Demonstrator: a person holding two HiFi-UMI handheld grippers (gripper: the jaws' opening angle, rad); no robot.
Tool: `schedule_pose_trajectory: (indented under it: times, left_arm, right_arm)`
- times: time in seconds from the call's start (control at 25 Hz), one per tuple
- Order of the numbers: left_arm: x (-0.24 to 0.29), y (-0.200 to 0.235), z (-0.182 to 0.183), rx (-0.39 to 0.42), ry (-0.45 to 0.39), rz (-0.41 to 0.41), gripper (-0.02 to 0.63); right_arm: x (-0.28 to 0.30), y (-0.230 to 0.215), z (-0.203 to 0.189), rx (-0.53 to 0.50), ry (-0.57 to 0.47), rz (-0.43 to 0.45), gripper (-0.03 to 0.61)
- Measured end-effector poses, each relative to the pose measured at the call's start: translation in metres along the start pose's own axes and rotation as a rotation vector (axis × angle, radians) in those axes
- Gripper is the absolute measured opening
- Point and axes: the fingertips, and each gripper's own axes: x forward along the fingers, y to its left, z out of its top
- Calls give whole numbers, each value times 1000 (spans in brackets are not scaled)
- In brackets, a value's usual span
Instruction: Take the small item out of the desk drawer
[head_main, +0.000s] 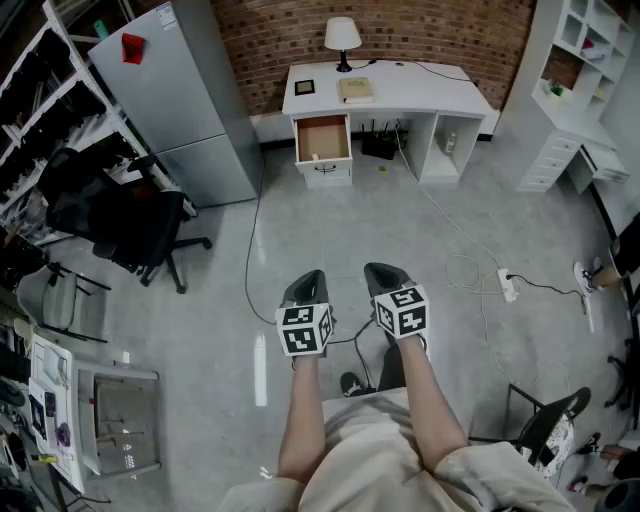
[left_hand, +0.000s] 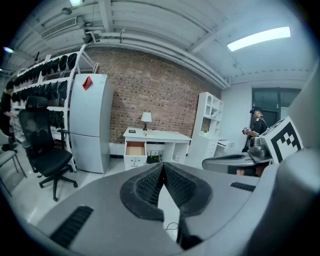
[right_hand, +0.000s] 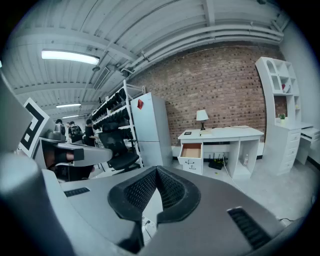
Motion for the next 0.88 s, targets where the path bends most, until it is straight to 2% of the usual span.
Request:
schedule_pose_trajectory:
  times: [0.24, 0.48, 0.64, 0.88]
  left_arm:
    - [-4, 2, 10, -13, -59, 8, 17]
    - [-2, 10, 12, -24, -64, -1, 17]
    - [1, 21, 13, -50, -57, 4, 17]
    - [15, 38, 26, -19, -70, 4, 17]
  right_arm:
    - [-12, -7, -1, -4, 6, -15, 25]
    - [-10, -26, 1, 103, -14, -56, 25]
    - [-2, -26, 2, 114, -12, -9, 25]
    - [27, -22, 22, 100, -43, 70, 25]
